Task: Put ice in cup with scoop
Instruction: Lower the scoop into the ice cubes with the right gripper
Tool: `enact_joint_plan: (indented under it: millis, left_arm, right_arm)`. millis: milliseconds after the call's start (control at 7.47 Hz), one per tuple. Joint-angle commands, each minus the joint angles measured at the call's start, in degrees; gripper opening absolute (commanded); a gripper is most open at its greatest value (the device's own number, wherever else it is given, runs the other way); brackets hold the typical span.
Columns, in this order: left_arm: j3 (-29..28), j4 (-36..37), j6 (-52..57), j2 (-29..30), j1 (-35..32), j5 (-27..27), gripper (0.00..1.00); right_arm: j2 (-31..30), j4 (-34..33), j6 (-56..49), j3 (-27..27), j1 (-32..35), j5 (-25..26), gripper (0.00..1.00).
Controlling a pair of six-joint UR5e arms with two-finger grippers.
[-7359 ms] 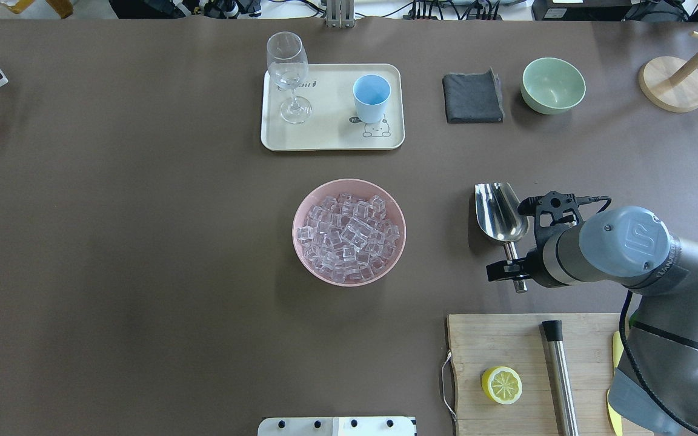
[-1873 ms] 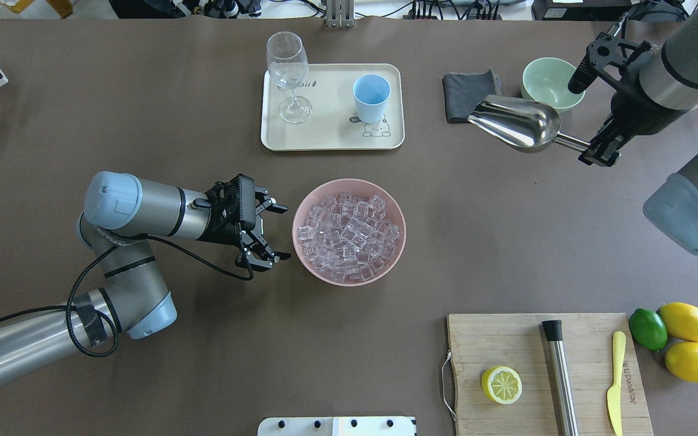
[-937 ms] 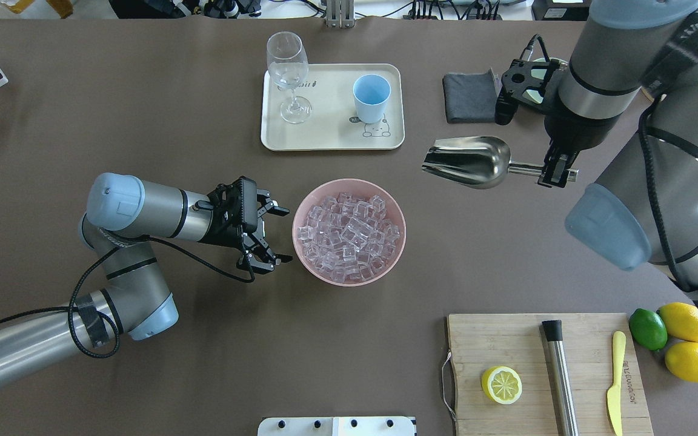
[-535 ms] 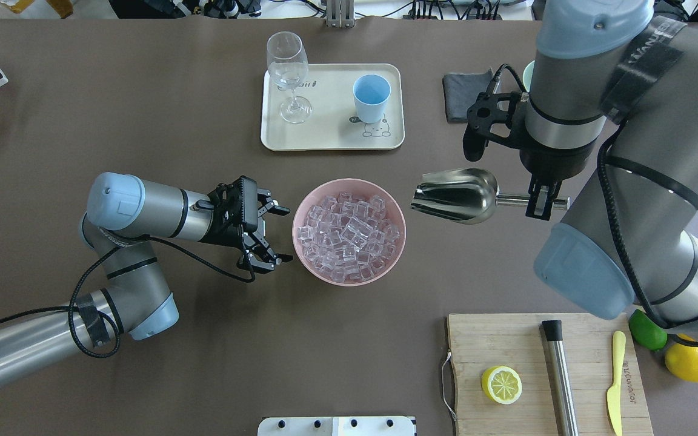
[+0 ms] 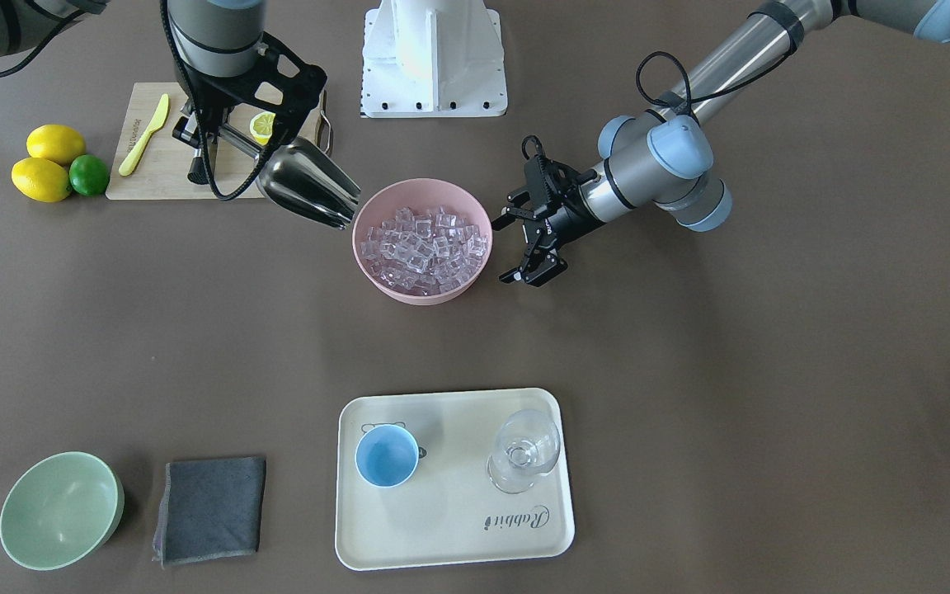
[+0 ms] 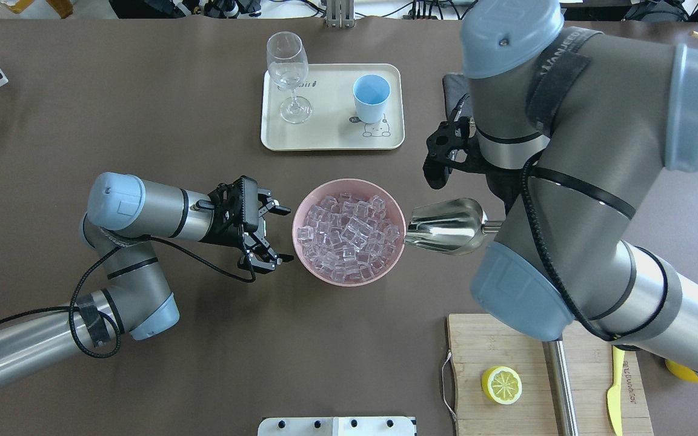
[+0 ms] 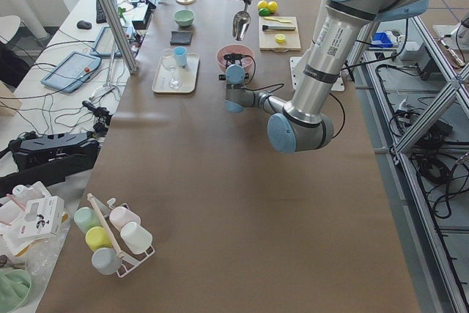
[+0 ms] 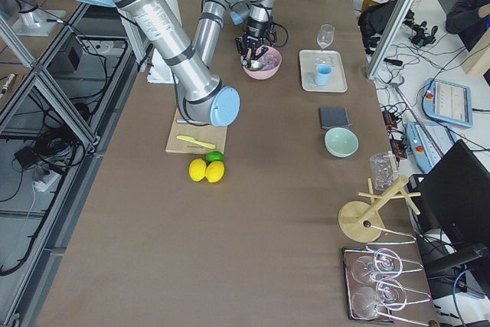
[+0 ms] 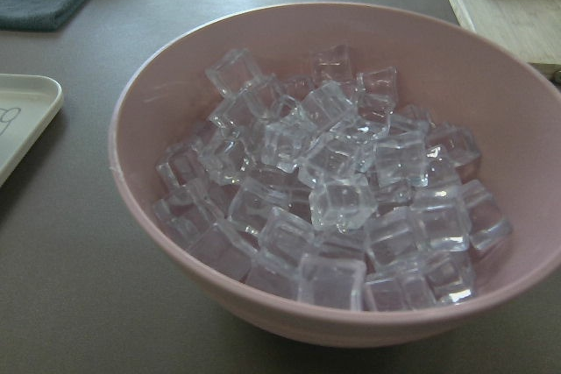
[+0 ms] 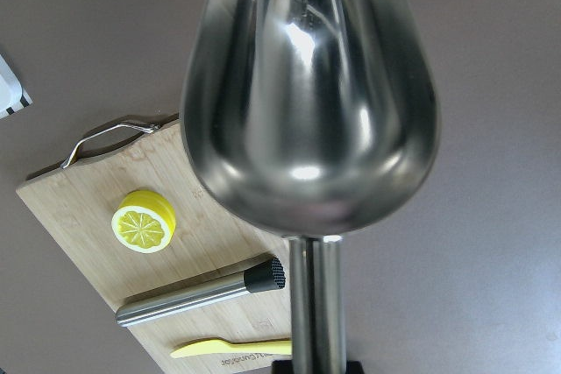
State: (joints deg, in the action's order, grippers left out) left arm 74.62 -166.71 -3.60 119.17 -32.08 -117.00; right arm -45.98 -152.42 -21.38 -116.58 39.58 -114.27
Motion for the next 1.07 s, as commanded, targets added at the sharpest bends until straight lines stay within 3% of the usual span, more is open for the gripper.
enact_joint_plan:
  millis: [0,937]
  left_arm:
    - [0.0,-0.5,0.0,0.0,0.0,-0.1,0.98]
    - [0.1,-1.2,-0.2,0.0,-0.2,0.0,0.98]
  right_arm:
    - [4.8,-3.3,0.6,5.1,-0.3,-0.1,0.0]
    - [12.7,-4.9,9.9,18.2,-2.7,-1.5,0.0]
